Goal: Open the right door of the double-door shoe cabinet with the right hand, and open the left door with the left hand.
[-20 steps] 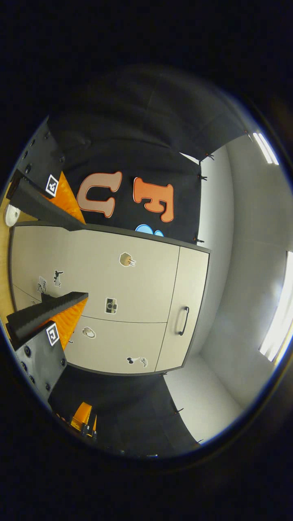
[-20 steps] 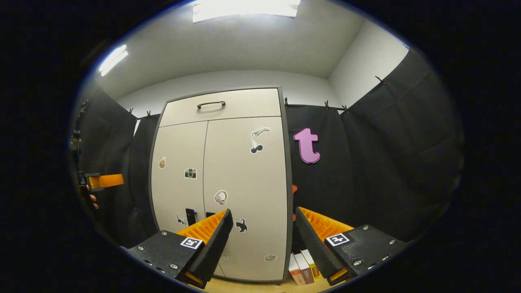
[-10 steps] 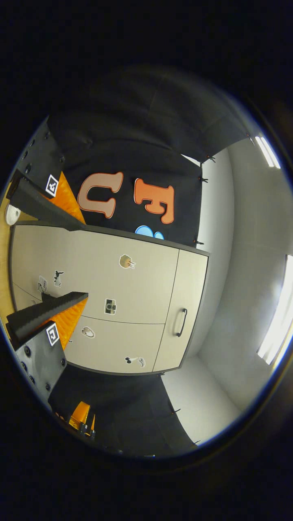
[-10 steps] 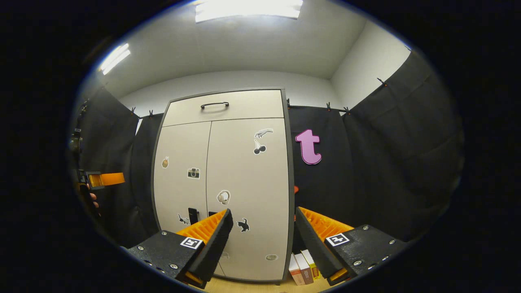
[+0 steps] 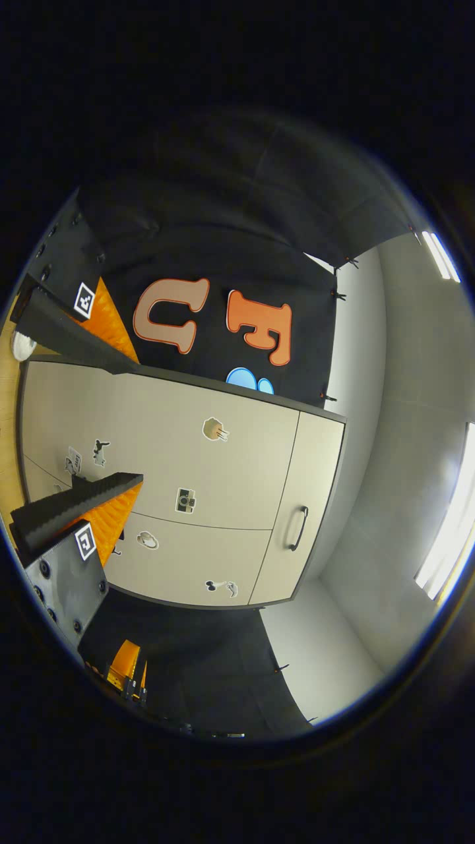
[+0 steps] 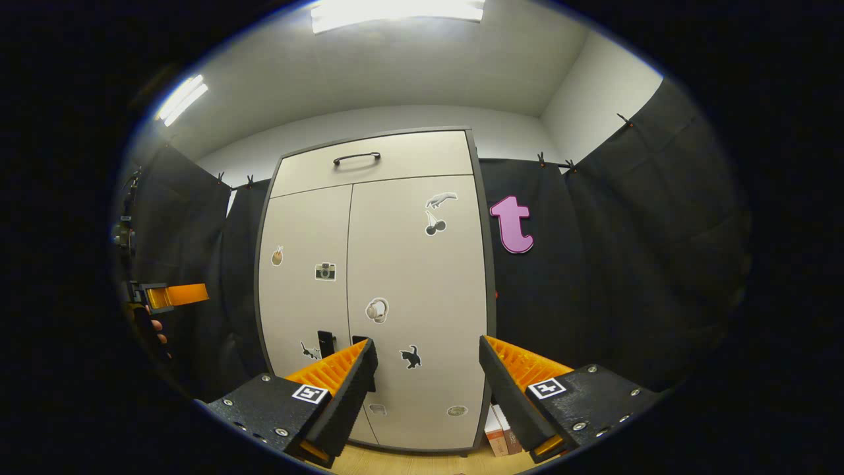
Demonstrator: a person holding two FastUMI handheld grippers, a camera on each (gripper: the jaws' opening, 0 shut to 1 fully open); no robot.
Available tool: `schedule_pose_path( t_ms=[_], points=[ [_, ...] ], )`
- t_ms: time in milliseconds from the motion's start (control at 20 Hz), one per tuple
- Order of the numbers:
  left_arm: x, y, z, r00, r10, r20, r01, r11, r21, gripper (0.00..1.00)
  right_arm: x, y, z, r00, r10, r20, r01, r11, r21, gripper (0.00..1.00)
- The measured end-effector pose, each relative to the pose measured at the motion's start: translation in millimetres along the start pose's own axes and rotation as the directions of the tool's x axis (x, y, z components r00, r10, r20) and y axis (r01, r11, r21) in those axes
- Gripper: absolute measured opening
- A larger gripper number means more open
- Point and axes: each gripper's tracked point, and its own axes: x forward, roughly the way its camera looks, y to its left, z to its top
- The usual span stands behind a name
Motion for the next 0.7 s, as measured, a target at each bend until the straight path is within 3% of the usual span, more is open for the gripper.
schedule_pose_path(
  t_ms=[200, 700],
  points=[
    [1.8, 20.9, -4.9, 1.0, 0.031, 0.0, -0.031, 1.0, 0.001, 0.96, 15.3, 18.1, -17.0, 0.999, 0.021, -0.029, -0.022, 1.0, -0.009, 0.94],
    [-2.7, 91.0, -19.0, 0.991, 0.134, 0.01, -0.134, 0.984, 0.114, 0.94, 82.6, 86.0, -75.4, 0.987, 0.102, -0.128, -0.097, 0.994, 0.043, 0.94]
  ],
)
